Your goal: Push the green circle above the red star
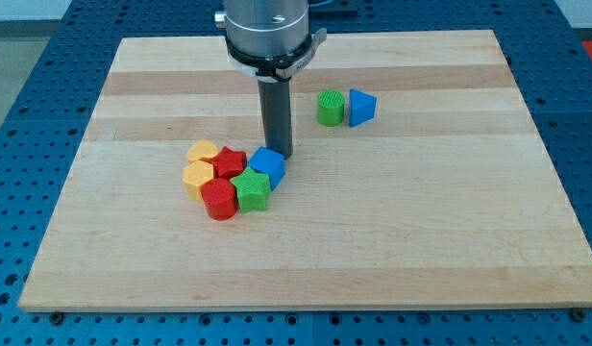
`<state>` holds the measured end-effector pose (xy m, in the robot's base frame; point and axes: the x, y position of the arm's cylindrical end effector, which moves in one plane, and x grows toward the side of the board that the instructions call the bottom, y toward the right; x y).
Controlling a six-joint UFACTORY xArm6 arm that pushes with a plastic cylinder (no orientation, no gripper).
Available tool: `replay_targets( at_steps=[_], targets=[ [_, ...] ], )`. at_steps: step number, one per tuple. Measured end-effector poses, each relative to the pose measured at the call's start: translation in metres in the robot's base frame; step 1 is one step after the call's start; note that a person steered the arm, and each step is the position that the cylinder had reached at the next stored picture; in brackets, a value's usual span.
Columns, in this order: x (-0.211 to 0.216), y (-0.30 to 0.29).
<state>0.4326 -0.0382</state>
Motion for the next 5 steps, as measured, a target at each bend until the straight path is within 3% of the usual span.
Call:
replay_targets(
  at_steps=[2, 5],
  targets=[
    [-0.009, 0.014],
    [-0.032, 0.145]
  ],
)
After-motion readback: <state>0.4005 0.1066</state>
